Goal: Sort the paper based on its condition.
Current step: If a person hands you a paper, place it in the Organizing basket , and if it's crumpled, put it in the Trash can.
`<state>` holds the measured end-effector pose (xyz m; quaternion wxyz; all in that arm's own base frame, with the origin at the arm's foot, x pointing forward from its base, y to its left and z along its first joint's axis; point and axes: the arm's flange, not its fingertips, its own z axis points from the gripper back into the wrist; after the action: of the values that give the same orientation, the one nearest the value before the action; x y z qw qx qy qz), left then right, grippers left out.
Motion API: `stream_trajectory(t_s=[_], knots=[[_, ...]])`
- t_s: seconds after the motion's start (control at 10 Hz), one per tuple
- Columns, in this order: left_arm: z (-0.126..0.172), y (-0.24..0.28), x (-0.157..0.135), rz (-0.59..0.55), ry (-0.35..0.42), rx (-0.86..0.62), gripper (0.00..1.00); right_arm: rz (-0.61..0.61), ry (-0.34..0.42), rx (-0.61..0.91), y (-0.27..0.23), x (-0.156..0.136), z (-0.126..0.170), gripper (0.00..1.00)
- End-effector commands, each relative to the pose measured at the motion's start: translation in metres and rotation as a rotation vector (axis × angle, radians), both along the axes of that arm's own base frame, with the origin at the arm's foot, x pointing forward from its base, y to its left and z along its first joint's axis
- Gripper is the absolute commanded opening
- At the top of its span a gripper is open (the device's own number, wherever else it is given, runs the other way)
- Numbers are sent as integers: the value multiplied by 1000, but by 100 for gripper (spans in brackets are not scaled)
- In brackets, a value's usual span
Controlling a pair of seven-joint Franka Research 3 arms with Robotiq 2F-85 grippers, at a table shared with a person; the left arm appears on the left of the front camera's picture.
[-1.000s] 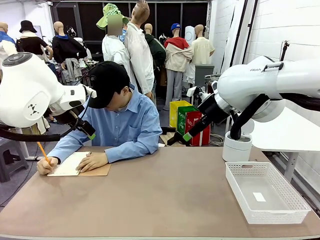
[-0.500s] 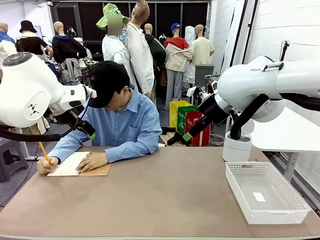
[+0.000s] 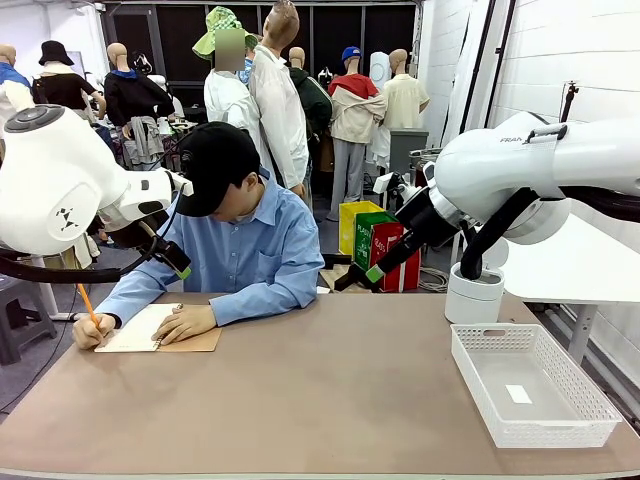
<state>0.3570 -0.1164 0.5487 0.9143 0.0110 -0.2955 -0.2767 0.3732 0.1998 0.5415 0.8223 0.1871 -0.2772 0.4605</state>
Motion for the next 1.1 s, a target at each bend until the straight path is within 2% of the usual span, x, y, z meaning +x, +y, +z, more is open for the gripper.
stream_trajectory(t_s=[0.0,1.0], knots=[[0,0,0,0,0,-3,100,-11,0,-9,1,0,1,100],[0,0,0,0,0,-3,100,-11,0,-9,1,0,1,100]])
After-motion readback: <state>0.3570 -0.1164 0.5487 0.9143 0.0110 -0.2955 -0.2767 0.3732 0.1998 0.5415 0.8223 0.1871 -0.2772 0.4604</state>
